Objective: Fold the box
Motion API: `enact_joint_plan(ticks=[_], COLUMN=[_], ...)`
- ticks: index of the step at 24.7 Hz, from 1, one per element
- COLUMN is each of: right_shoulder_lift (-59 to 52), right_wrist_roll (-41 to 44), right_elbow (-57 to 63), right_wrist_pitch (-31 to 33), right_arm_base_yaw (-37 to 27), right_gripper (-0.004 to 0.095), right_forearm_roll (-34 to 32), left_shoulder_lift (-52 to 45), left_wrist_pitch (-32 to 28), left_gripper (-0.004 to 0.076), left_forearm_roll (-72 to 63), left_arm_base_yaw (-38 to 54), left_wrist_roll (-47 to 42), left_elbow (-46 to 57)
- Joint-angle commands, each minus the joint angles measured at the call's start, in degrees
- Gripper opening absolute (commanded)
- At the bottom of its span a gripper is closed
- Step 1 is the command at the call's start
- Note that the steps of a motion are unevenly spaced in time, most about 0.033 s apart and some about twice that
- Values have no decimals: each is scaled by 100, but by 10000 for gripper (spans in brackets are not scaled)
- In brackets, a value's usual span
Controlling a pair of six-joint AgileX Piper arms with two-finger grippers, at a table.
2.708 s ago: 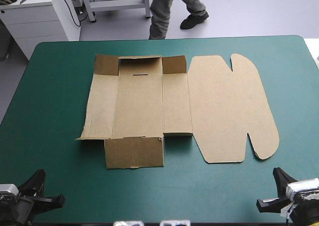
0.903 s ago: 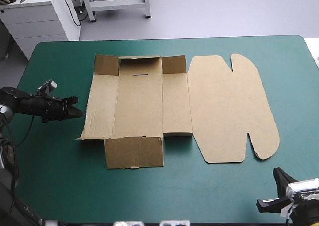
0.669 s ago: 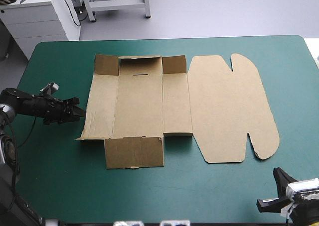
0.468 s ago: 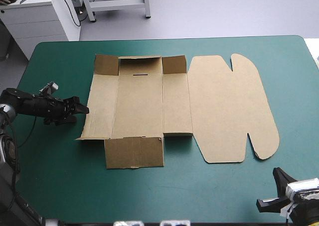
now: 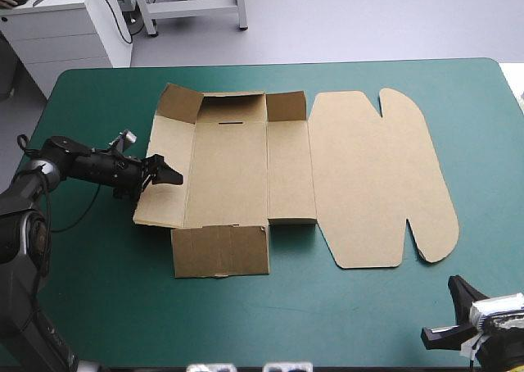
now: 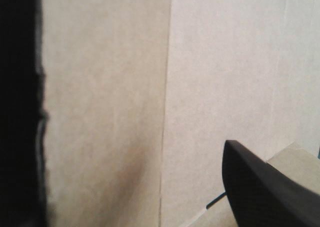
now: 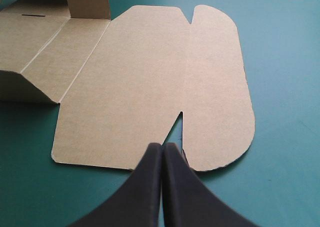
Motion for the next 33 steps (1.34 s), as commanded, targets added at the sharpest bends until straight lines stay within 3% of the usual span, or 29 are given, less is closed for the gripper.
enact_joint_plan(ticks=[1, 5, 6, 7, 8, 15, 21, 28, 33], right_shoulder_lift=[-129, -129, -129, -129, -129, -129, -129, -129, -129], right_wrist_roll=[-21, -21, -21, -21, -21, -21, -21, -21, -21], right_elbow=[-134, -134, -134, -134, -134, -134, -134, -134, -134], right_wrist_pitch=[-458, -458, -458, -458, -458, -458, -460, -460, -460], right_arm_base_yaw=[-30, -30, -30, -30, -30, -30, -30, -30, -30], right_gripper=[-20, -20, -20, -20, -20, -20, -20, -20, -20], right_forearm_roll=[28, 28, 28, 28, 28, 28, 28, 53, 53], left_shoulder_lift=[-3, -14, -14, -14, -27, -259, -259, -380, -613], left_wrist_pitch=[153, 507, 687, 990, 991, 1000, 1000, 989, 948], left_gripper=[456, 288, 214, 55, -7, -6, -8, -8, -8], left_forearm_roll=[229, 258, 258, 258, 318, 982, 1732, 4534, 6749], left_arm_base_yaw=[-174, -78, -49, 34, 85, 144, -364, -2219, -3483], left_wrist_roll=[-23, -23, -23, 26, 48, -196, -346, -1216, -54], left_elbow=[15, 12, -10, -124, -218, -567, -632, -1992, -2777])
